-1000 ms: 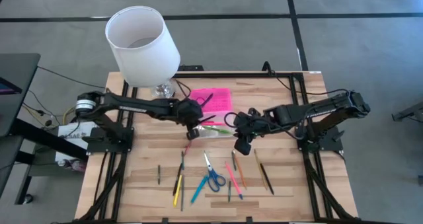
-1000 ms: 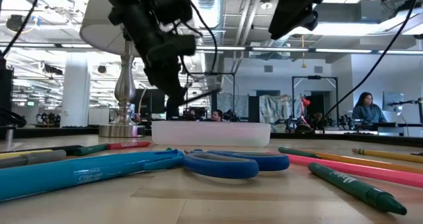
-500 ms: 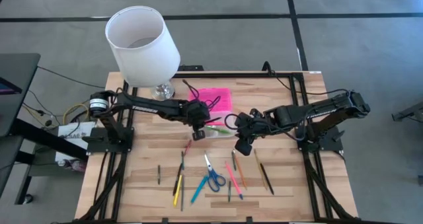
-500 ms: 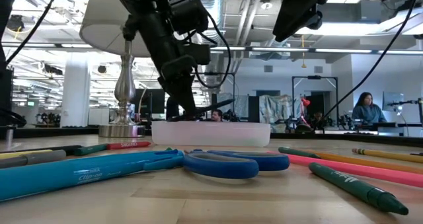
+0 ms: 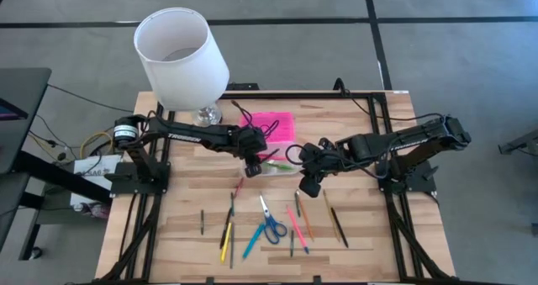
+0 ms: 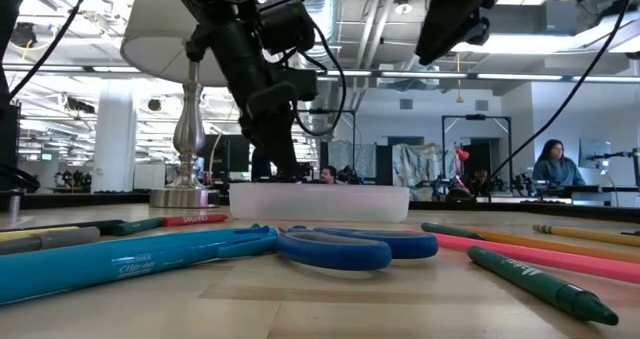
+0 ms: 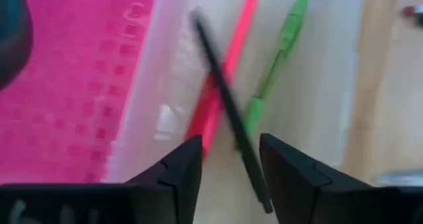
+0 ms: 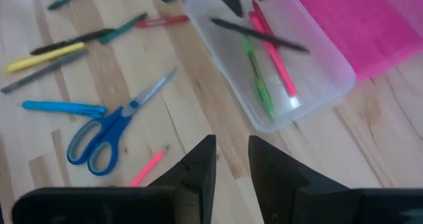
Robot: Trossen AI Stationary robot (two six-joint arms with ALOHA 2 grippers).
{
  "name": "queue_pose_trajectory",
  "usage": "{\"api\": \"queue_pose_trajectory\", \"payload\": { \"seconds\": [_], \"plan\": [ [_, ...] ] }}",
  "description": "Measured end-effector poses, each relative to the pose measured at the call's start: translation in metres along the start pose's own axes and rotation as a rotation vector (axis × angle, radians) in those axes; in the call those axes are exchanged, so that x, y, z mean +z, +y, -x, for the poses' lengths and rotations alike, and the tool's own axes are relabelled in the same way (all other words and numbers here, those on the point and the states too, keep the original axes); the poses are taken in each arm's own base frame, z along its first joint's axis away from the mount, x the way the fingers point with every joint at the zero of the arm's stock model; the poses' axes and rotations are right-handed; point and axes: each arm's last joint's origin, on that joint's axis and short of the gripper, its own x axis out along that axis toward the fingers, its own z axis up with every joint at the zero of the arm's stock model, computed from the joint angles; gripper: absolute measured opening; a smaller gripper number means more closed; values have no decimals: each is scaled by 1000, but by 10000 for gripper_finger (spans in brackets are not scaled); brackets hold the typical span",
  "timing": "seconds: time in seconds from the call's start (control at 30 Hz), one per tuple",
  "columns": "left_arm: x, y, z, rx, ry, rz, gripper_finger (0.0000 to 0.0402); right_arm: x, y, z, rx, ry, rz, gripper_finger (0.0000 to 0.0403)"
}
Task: Pick & place school supplies into a supply box
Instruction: Put the right black pen into the supply box
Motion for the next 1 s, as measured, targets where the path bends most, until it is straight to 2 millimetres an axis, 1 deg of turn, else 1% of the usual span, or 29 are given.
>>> {"api": "queue_pose_trajectory", "payload": {
  "seconds": [0.13,0.27,0.5,0.7,0.8,1.0],
  "plan": [
    [10,-5,8,-46,2,0,152,-13,-3,2,-65,103,-58,82],
    [22,-15,20,-65,-8,-27,146,-28,0,6,-127,190,-123,82],
    [37,-30,35,-54,-54,-103,139,-51,22,16,-132,220,-239,82],
    [39,-31,37,-53,-64,-129,138,-83,38,16,-154,263,-379,82],
    [39,-31,37,-51,-64,-138,138,-100,46,12,-135,301,-448,82],
    [39,-30,36,-47,-67,-164,138,-124,61,11,-86,317,-588,82]
  ]
}}
